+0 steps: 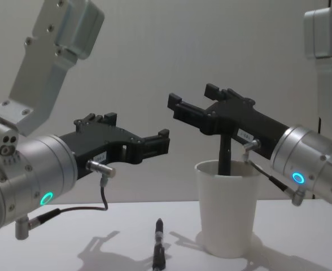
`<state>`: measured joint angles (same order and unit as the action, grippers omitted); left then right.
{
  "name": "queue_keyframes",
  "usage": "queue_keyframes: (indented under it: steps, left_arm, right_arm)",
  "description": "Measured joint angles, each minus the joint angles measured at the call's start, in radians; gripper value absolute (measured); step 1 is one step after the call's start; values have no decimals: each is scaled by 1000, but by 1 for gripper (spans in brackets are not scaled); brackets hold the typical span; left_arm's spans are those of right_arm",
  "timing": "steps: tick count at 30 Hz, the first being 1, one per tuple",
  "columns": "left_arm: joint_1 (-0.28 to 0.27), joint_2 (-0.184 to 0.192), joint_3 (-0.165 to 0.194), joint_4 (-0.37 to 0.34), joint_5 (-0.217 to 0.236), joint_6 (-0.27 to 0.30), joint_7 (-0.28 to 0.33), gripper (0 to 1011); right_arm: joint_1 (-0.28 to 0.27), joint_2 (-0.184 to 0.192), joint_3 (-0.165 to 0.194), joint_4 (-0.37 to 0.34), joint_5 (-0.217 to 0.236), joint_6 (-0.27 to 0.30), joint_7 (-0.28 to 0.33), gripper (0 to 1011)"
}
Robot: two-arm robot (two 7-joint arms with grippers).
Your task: Place the pen into the pen holder.
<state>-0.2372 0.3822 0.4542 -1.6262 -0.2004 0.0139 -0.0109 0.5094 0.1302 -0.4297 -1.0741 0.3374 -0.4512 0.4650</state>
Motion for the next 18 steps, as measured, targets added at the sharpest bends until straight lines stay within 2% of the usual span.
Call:
queue_keyframes:
  steps: [4, 15, 18]
  left_arm:
    - [0, 0, 0, 0, 0, 0, 0, 1001]
    - [0, 0, 0, 0, 0, 0, 0, 1001]
    - [0, 0, 0, 0, 0, 0, 0, 1001]
  right_arm:
    - [0, 0, 0, 0, 0, 0, 0, 997]
    - [-1, 1, 0, -1, -2, 1, 0, 1001]
    - [1, 2, 2, -6, -16, -1, 5, 1001]
